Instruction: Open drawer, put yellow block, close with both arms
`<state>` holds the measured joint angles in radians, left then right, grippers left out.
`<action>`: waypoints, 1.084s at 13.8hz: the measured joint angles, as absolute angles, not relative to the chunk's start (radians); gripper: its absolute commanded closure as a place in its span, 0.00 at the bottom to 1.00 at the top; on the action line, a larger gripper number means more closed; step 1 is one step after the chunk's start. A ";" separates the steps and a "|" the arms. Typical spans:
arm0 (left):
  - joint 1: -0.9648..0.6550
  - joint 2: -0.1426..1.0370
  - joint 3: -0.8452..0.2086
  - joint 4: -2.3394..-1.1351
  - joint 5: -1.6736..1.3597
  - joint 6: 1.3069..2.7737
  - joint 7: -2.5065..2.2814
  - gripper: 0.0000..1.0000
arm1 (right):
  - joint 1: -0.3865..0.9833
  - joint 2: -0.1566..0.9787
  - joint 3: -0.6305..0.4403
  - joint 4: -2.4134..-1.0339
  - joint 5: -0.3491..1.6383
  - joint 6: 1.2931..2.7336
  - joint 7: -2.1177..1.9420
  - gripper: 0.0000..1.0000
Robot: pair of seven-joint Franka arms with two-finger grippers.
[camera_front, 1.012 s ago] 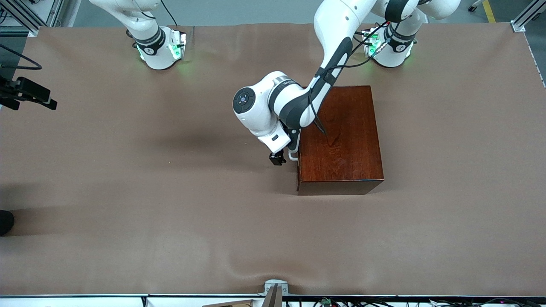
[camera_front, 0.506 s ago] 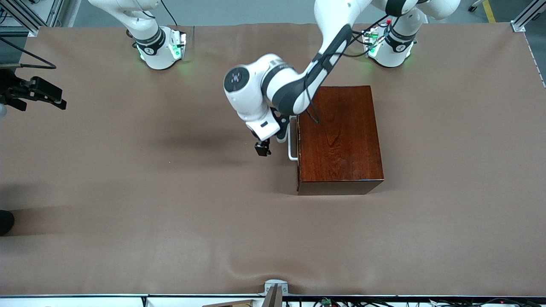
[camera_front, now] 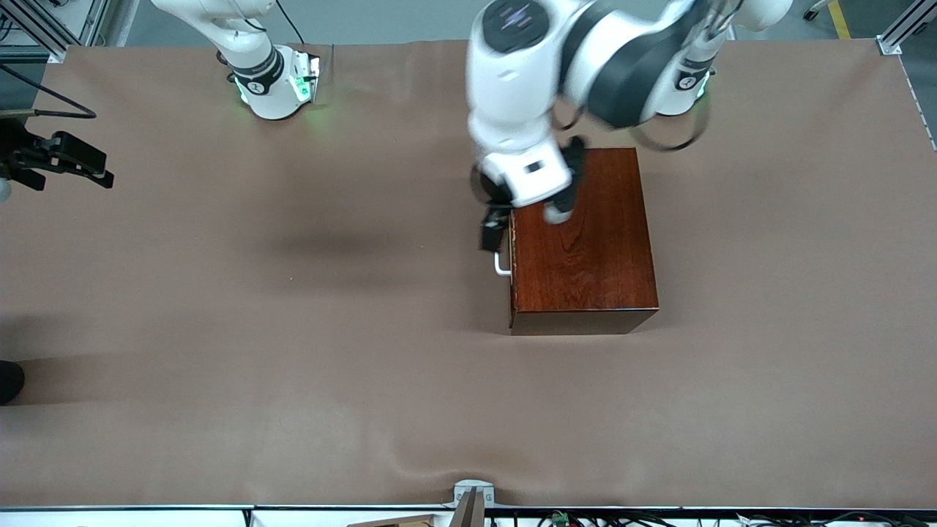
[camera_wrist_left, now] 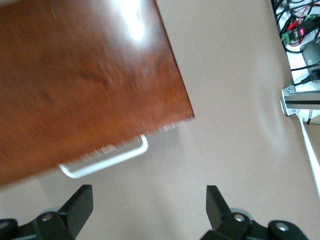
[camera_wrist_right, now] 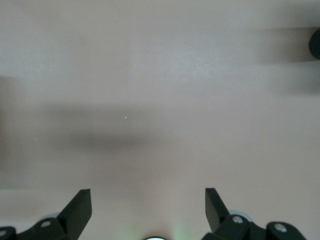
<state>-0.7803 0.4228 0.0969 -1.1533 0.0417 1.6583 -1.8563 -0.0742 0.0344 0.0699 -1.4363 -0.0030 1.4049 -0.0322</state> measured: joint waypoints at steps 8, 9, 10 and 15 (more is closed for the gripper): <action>-0.517 0.249 0.097 -1.170 0.037 1.375 -1.117 0.00 | -0.074 0.034 0.070 -1.436 -0.003 1.405 -0.032 0.00; -0.490 0.246 0.097 -1.173 0.037 1.360 -1.055 0.00 | -0.074 0.034 0.070 -1.436 -0.003 1.405 -0.032 0.00; -0.465 0.245 0.097 -1.177 0.037 1.355 -1.001 0.00 | -0.074 0.034 0.070 -1.436 -0.003 1.405 -0.032 0.00; -0.342 0.245 0.096 -1.186 0.037 1.346 -0.709 0.00 | -0.074 0.034 0.070 -1.436 -0.003 1.405 -0.032 0.00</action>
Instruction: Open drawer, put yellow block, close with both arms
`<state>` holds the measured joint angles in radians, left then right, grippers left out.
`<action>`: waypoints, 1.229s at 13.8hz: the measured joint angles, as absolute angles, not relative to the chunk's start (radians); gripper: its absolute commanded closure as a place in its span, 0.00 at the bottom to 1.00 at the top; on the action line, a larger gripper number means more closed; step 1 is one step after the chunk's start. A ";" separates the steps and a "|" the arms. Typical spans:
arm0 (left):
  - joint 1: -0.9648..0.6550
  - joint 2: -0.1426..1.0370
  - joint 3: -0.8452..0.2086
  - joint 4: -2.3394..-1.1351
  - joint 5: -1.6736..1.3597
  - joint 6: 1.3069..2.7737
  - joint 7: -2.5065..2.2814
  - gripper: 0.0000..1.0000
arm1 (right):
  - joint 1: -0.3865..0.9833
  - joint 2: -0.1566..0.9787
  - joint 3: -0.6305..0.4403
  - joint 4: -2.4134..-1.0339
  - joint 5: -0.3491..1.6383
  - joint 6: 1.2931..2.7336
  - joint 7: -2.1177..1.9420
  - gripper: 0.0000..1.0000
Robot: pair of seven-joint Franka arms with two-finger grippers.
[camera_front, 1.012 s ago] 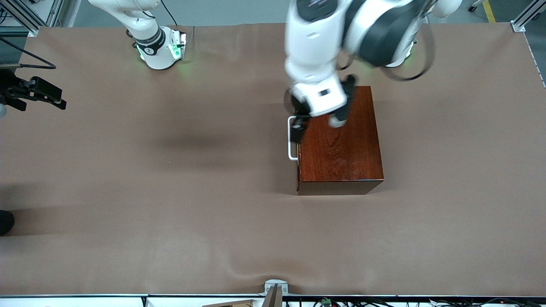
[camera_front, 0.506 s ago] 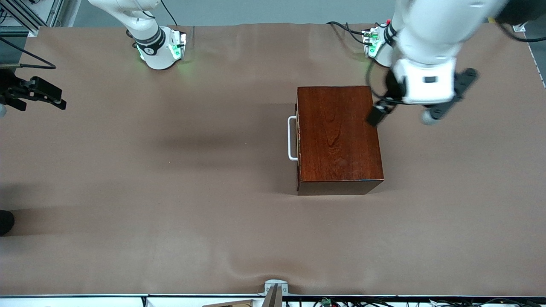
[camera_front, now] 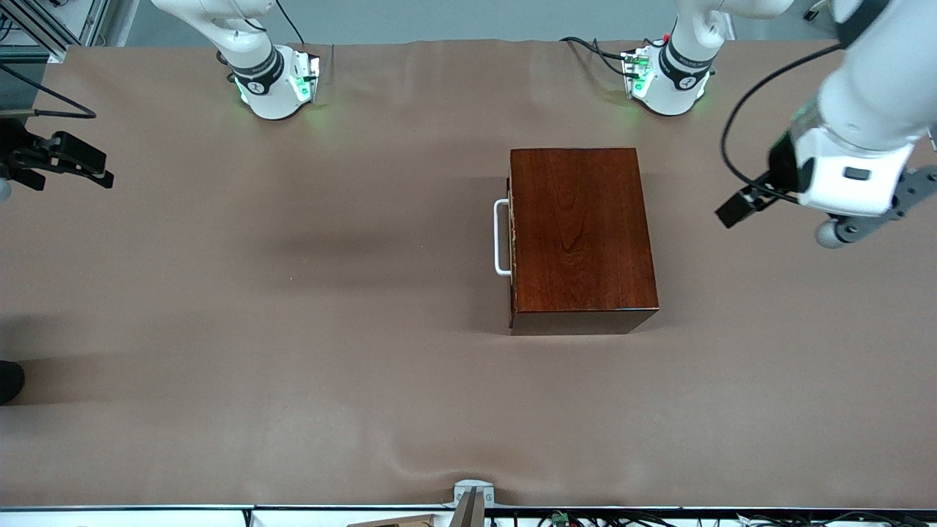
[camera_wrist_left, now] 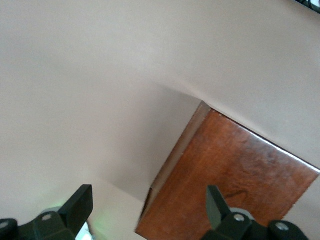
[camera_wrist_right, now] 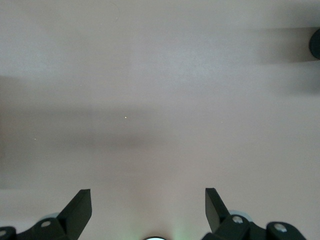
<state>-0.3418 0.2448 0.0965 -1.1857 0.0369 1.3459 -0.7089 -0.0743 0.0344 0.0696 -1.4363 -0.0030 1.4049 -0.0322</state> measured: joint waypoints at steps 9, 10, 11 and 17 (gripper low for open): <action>-0.228 0.229 0.097 -1.187 0.037 1.329 -0.386 0.00 | -0.074 0.034 0.070 -1.436 -0.003 1.405 -0.032 0.00; -0.213 0.226 0.097 -1.187 0.037 1.329 -0.354 0.00 | -0.074 0.034 0.070 -1.436 -0.003 1.405 -0.032 0.00; -0.201 0.222 0.097 -1.187 0.037 1.329 -0.329 0.00 | -0.074 0.034 0.070 -1.436 -0.003 1.405 -0.032 0.00; -0.155 0.180 0.071 -1.234 0.037 1.327 -0.250 0.00 | -0.074 0.034 0.070 -1.436 -0.003 1.405 -0.032 0.00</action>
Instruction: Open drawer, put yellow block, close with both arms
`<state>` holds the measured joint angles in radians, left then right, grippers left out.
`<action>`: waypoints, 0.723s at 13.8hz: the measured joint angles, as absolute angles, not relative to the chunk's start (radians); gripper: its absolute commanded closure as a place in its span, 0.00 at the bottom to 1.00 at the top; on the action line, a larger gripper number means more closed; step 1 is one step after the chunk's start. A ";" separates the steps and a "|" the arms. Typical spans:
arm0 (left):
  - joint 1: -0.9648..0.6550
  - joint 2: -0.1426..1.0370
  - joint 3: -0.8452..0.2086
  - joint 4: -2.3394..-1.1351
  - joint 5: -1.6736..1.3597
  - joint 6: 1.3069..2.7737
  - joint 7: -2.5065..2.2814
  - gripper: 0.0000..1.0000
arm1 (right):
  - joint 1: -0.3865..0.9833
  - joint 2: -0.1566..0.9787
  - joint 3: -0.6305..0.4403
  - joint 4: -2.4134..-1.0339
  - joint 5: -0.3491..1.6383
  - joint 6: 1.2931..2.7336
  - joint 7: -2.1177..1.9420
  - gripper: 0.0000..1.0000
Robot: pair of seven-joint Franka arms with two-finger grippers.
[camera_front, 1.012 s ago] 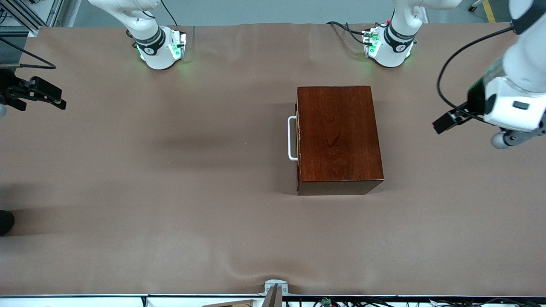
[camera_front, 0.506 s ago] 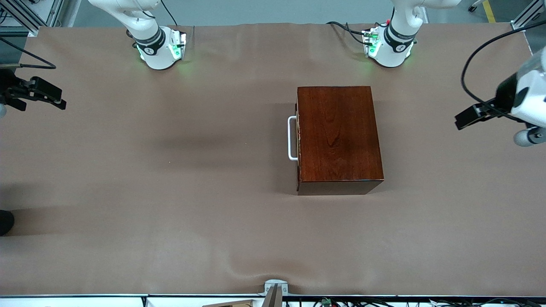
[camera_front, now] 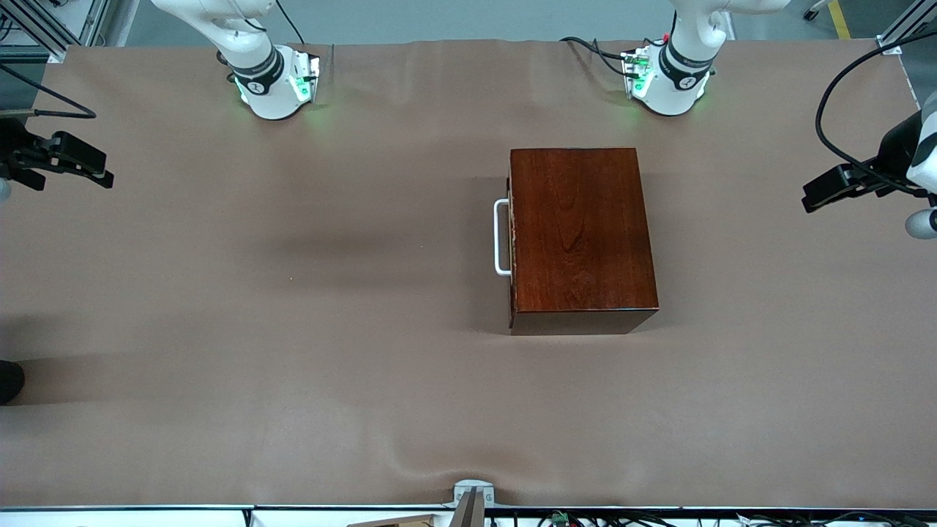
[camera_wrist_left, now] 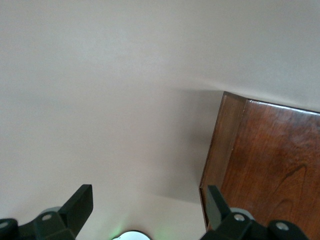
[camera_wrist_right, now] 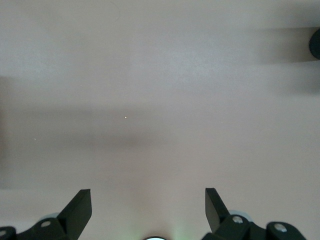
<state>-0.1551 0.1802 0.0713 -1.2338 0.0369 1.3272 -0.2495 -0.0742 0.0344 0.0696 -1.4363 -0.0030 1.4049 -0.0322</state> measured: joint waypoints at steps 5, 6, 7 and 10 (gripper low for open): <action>-0.018 0.019 -0.038 -1.485 0.037 1.457 -0.189 0.00 | -0.074 0.034 0.070 -1.436 -0.003 1.405 -0.032 0.00; -0.016 -0.025 -0.043 -1.545 0.037 1.483 -0.182 0.00 | -0.074 0.034 0.070 -1.436 -0.003 1.405 -0.032 0.00; -0.014 -0.064 -0.052 -1.594 0.037 1.500 -0.175 0.00 | -0.074 0.034 0.070 -1.436 -0.003 1.405 -0.032 0.00; -0.012 -0.133 -0.075 -1.659 0.037 1.514 -0.175 0.00 | -0.074 0.034 0.069 -1.436 -0.003 1.405 -0.032 0.00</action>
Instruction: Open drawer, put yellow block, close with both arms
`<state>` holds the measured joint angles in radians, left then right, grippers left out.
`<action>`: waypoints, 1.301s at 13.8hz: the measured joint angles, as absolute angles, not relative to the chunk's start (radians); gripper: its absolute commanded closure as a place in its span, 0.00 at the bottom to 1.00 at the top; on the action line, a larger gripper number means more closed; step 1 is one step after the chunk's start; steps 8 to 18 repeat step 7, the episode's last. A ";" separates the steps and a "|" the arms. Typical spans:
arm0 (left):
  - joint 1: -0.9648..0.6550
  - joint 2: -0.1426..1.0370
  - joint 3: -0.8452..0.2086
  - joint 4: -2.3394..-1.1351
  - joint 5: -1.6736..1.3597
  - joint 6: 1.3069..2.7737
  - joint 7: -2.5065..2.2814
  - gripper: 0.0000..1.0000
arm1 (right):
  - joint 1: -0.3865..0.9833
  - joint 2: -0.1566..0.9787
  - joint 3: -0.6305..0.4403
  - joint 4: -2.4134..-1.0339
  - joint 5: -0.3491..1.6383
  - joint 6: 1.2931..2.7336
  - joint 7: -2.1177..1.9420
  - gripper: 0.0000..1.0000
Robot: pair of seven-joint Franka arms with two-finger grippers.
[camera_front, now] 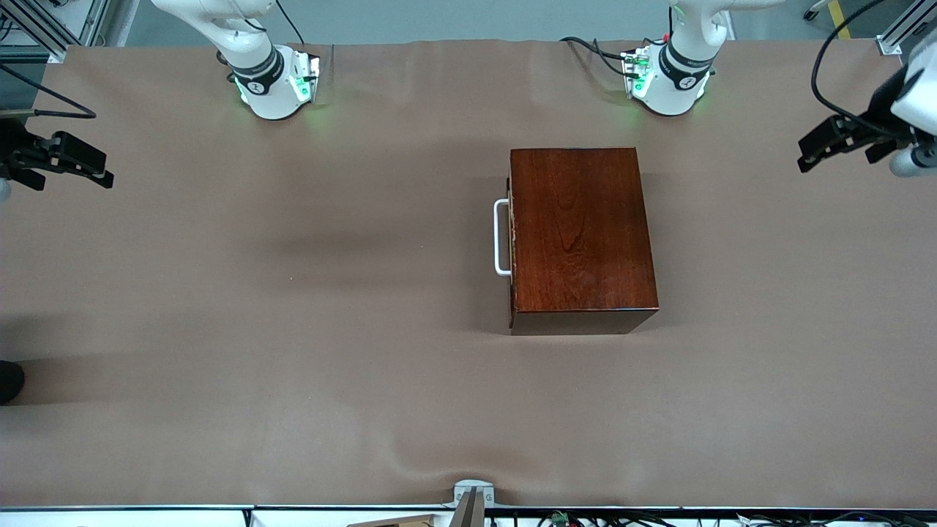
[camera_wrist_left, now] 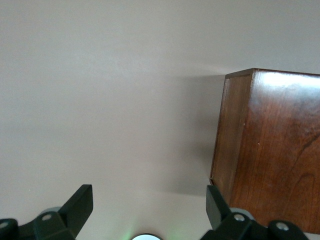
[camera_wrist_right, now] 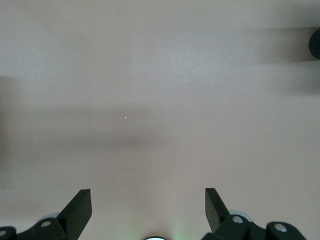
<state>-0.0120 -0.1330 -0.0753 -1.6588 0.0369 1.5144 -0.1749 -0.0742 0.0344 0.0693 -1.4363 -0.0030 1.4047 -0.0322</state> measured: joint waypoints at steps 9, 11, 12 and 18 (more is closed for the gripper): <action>-0.012 -0.150 -0.082 -1.662 0.037 1.527 -0.169 0.00 | -0.074 0.034 0.069 -1.436 -0.003 1.405 -0.032 0.00; -0.012 -0.150 -0.082 -1.662 0.037 1.527 -0.169 0.00 | -0.074 0.034 0.069 -1.436 -0.003 1.405 -0.032 0.00; -0.012 -0.150 -0.082 -1.662 0.037 1.527 -0.169 0.00 | -0.074 0.034 0.069 -1.436 -0.003 1.405 -0.032 0.00; -0.012 -0.150 -0.082 -1.662 0.037 1.527 -0.169 0.00 | -0.074 0.034 0.069 -1.436 -0.003 1.405 -0.032 0.00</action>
